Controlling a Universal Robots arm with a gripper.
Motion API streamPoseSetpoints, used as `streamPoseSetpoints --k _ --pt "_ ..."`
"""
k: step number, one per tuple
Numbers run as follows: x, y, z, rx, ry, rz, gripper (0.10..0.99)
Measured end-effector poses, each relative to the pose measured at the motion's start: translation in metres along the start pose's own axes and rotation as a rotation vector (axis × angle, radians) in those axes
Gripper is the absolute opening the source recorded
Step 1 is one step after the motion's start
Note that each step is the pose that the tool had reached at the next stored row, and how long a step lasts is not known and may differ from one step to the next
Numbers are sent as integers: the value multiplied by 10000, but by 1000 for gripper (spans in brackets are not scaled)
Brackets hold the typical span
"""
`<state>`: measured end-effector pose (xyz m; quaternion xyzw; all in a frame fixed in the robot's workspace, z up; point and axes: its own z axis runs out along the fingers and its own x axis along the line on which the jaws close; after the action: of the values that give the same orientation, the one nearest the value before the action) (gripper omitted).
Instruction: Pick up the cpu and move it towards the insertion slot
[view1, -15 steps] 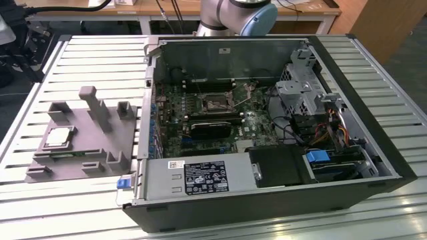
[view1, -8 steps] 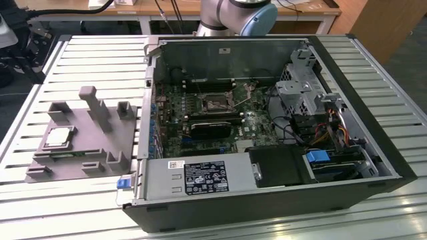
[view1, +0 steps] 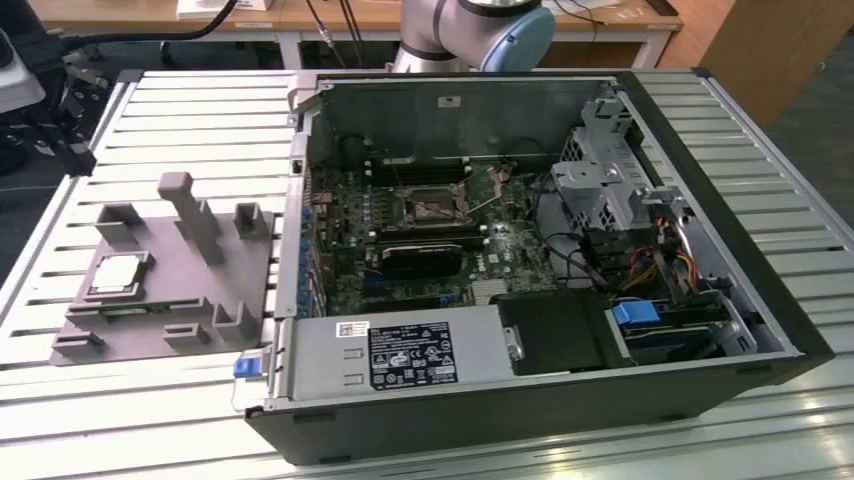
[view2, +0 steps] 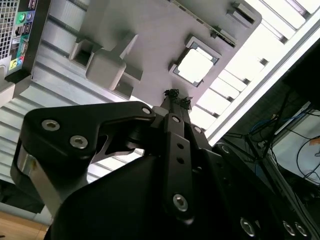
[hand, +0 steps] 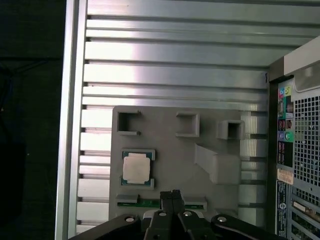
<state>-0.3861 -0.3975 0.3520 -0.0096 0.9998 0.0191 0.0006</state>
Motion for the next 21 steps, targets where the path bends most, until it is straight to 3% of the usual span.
streamPoseSetpoints --k 8,21 --pt "10 -3 86 0 -5 0 102" --pt "17 -5 147 0 -4 1 102"
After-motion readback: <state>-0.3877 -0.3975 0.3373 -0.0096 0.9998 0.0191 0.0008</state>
